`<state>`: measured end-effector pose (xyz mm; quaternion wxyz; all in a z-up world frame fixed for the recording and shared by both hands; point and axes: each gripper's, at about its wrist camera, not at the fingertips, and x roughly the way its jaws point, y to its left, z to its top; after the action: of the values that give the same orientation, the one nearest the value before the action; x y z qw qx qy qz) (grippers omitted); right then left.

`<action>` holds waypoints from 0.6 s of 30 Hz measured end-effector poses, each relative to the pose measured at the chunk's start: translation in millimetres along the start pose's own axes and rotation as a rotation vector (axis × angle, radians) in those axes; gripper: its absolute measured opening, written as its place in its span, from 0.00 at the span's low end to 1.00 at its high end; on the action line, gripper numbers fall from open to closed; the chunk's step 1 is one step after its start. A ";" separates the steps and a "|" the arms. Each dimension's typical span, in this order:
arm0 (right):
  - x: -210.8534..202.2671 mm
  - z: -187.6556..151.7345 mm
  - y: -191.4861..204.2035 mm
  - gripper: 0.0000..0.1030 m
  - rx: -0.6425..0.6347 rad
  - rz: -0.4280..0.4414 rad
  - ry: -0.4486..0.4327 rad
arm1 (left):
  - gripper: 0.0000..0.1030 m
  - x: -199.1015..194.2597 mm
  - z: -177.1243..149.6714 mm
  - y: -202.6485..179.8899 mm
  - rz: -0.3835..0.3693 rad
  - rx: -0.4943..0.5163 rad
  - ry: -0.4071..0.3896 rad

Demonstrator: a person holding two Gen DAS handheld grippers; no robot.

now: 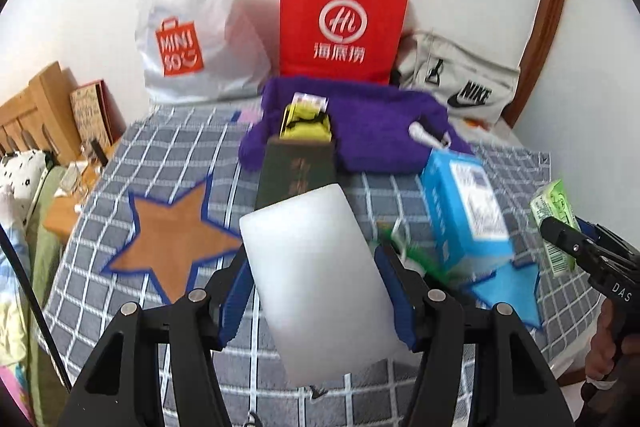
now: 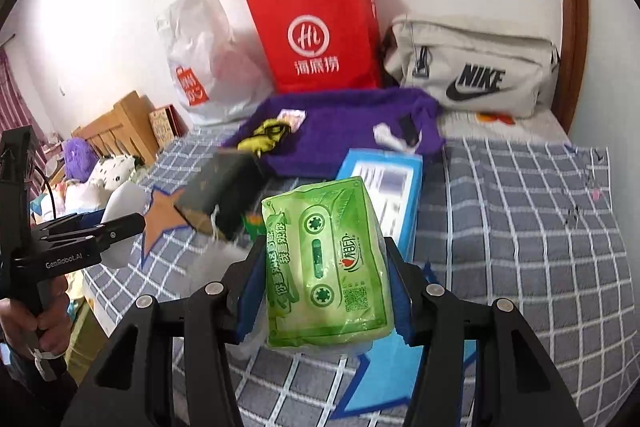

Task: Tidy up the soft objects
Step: 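Carry the foam block and green tissue pack with both tools over the purple towel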

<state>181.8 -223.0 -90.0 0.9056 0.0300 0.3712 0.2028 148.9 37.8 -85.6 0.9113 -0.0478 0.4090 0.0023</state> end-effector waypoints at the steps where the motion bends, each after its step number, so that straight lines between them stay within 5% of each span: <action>1: -0.1 4.6 -0.5 0.52 0.001 -0.001 -0.006 | 0.57 -1.1 6.1 -1.8 -0.003 0.005 -0.011; 11: 13.3 58.1 -13.5 0.52 0.015 -0.009 -0.062 | 0.57 11.0 62.3 -13.5 -0.027 0.025 -0.062; 18: 42.5 97.4 -23.8 0.52 0.018 -0.033 -0.057 | 0.57 44.5 93.8 -2.3 -0.148 -0.030 -0.001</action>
<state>284.0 -218.9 -52.6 0.9187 0.0377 0.3475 0.1837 248.5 42.3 -56.6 0.9084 -0.0915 0.4037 -0.0591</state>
